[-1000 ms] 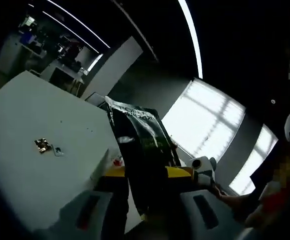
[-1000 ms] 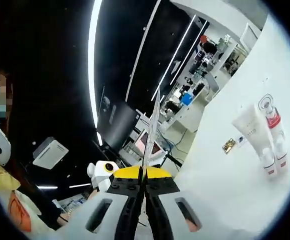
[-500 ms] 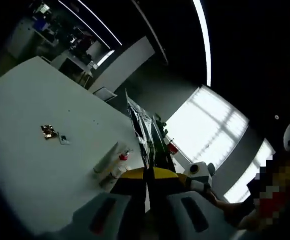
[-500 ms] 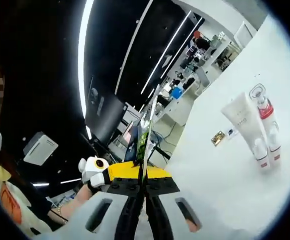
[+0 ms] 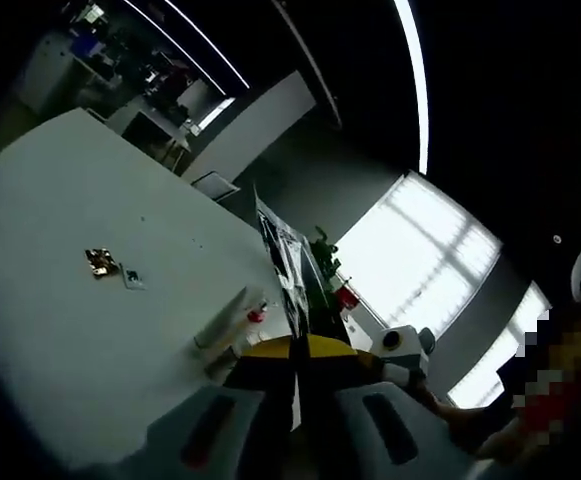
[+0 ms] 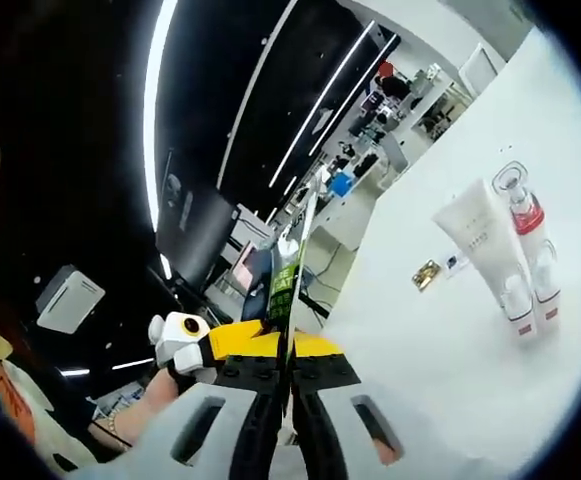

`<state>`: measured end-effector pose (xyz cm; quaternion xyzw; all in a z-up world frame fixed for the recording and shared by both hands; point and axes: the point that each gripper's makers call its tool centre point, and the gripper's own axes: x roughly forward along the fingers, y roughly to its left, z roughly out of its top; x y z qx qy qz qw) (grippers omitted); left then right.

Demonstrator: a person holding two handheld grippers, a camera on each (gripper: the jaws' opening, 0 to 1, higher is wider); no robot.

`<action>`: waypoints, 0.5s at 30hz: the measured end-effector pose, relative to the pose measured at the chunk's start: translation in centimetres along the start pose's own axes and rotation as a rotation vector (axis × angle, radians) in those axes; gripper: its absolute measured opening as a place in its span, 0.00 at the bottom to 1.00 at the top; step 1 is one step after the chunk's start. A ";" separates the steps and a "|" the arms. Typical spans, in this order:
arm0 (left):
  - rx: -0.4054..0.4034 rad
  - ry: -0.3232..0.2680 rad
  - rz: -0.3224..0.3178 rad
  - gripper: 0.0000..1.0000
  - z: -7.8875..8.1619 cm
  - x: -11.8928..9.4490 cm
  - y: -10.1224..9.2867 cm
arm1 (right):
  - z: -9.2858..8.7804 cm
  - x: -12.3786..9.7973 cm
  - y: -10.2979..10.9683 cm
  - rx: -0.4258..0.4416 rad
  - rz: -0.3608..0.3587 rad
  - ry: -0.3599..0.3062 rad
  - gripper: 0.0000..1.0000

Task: Arrange the skincare products in the storage area until every visible bottle or jar stands upright without overlapping.

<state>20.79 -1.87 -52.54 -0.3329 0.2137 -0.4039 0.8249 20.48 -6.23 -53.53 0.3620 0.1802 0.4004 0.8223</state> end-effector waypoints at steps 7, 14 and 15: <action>-0.008 0.016 0.001 0.00 -0.2 0.4 0.6 | 0.2 -0.1 -0.3 -0.146 0.007 0.016 0.04; -0.038 0.034 -0.002 0.00 -0.8 1.0 1.0 | 0.2 -0.5 -1.2 -0.223 -0.016 0.022 0.07; -0.040 0.039 -0.001 0.00 -1.0 1.2 0.9 | 0.3 -0.5 -1.3 -0.229 -0.015 0.022 0.07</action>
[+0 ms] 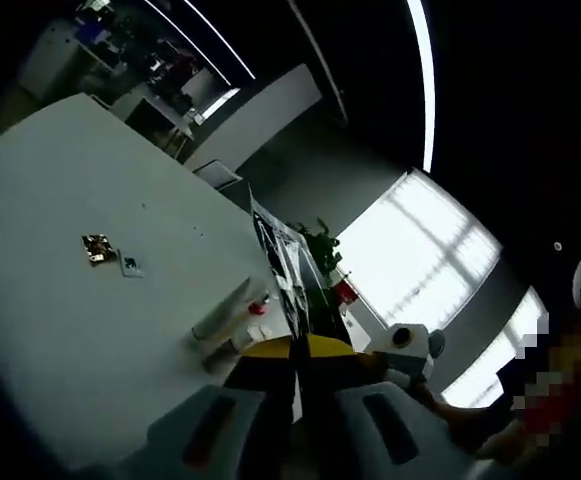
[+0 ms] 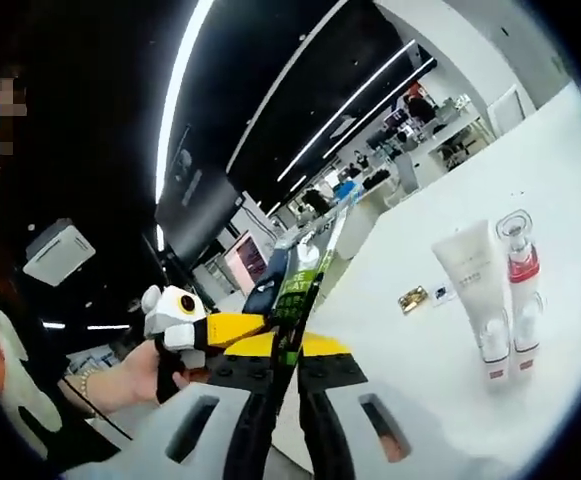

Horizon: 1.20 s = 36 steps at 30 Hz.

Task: Arrange the skincare products in the storage area until every visible bottle or jar stands upright without overlapping.

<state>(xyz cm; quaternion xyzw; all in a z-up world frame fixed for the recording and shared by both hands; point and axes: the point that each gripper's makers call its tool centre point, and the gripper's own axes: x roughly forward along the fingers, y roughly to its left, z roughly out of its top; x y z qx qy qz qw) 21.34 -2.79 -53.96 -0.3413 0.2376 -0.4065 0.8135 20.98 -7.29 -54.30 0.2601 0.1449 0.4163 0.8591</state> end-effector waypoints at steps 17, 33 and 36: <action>-0.045 0.041 0.000 0.00 -1.3 0.9 0.5 | -0.9 -0.7 -1.1 -0.141 -0.021 0.061 0.23; -0.087 0.067 0.027 0.00 -2.7 1.8 2.7 | -1.1 -1.9 -3.1 -0.144 -0.078 0.083 0.41; -0.095 0.071 0.032 0.00 -3.1 1.8 3.1 | -1.0 -2.1 -3.5 -0.148 -0.092 0.082 0.44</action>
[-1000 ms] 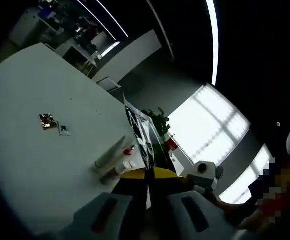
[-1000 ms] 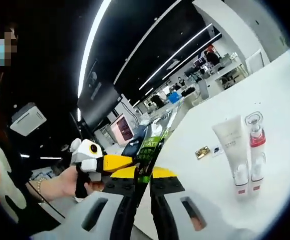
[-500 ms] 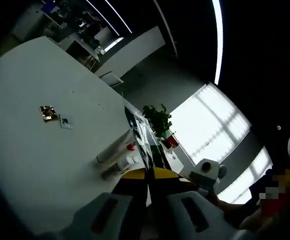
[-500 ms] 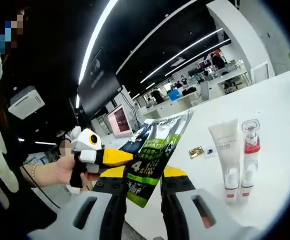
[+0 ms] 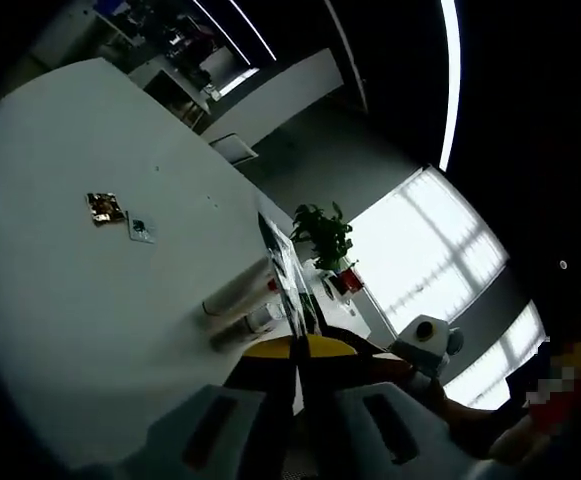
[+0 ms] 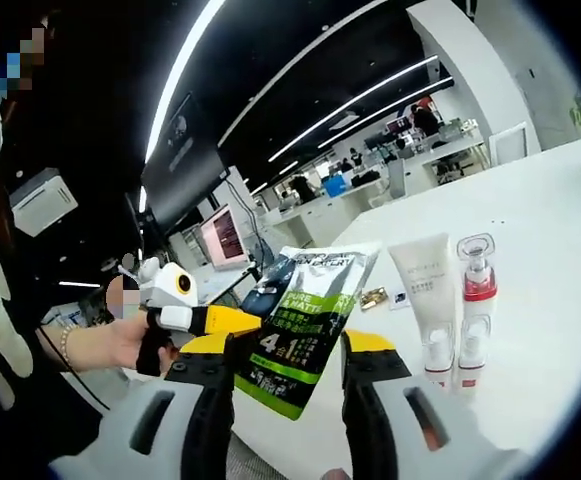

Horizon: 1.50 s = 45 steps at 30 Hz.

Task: Arrange the skincare products in the storage area until every visible bottle or jar stands upright without overlapping.

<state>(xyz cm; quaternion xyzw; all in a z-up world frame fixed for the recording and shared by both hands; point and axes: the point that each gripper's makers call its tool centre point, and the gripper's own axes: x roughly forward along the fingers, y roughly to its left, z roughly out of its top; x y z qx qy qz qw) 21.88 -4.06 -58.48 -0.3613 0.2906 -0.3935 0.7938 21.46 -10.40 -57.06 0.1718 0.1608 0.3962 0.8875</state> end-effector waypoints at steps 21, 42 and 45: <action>-0.070 0.019 0.065 0.00 -1.5 0.8 3.8 | -0.5 -1.6 -3.0 0.007 -0.083 0.020 0.63; -0.085 0.063 0.115 0.00 -2.6 2.7 7.5 | -1.3 -2.6 -4.9 -0.004 -0.131 0.054 0.78; -0.076 0.071 0.119 0.00 -2.7 3.0 8.0 | -1.5 -2.7 -5.0 -0.003 -0.130 0.055 0.81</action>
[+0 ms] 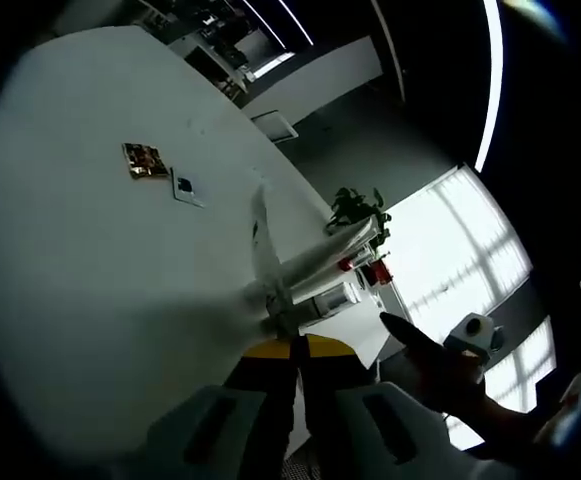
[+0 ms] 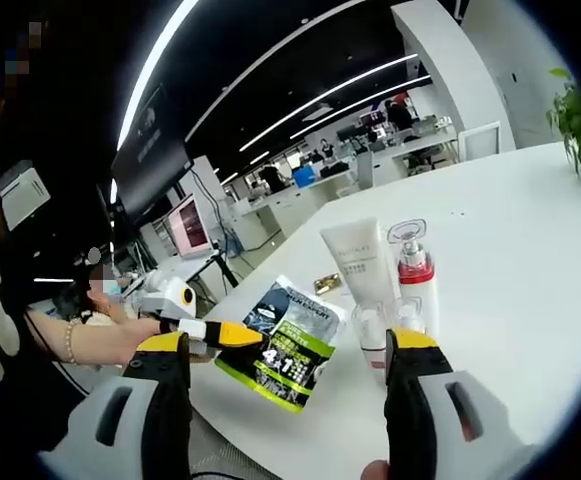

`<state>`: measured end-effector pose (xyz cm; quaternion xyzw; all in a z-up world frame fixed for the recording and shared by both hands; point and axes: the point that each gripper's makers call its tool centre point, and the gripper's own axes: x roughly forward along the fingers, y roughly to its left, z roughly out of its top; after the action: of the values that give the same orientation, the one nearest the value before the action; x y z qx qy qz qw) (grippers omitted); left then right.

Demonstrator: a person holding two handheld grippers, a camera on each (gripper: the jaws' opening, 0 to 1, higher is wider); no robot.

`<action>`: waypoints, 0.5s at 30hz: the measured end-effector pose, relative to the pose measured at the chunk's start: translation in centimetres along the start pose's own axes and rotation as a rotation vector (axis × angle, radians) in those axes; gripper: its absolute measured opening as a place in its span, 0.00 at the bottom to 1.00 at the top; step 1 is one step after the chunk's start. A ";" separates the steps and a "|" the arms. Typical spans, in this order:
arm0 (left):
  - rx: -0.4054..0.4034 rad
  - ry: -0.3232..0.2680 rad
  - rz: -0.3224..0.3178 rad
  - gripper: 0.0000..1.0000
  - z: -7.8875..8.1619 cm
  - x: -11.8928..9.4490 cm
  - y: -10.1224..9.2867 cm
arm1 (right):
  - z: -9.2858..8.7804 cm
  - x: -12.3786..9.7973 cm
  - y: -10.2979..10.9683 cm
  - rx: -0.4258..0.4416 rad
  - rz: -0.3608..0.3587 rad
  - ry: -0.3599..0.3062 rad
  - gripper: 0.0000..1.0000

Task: Arrange the skincare products in the storage area until every visible bottle or jar stands upright without overlapping.

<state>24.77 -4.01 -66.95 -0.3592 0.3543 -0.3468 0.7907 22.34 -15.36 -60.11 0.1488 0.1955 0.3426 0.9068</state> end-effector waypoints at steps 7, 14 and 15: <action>0.024 0.014 0.019 0.00 -0.1 0.8 0.8 | -0.5 -0.3 -0.6 -0.005 -0.013 0.014 0.88; 0.032 0.030 0.034 0.00 -0.4 1.4 1.6 | -1.5 -0.6 -1.3 -0.011 -0.039 0.050 0.95; 0.031 0.030 0.036 0.00 -0.4 1.5 1.7 | -1.5 -0.6 -1.4 -0.005 -0.040 0.050 0.96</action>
<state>25.70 -4.47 -69.04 -0.3352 0.3668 -0.3435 0.7969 22.00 -16.59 -61.88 0.1338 0.2202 0.3284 0.9087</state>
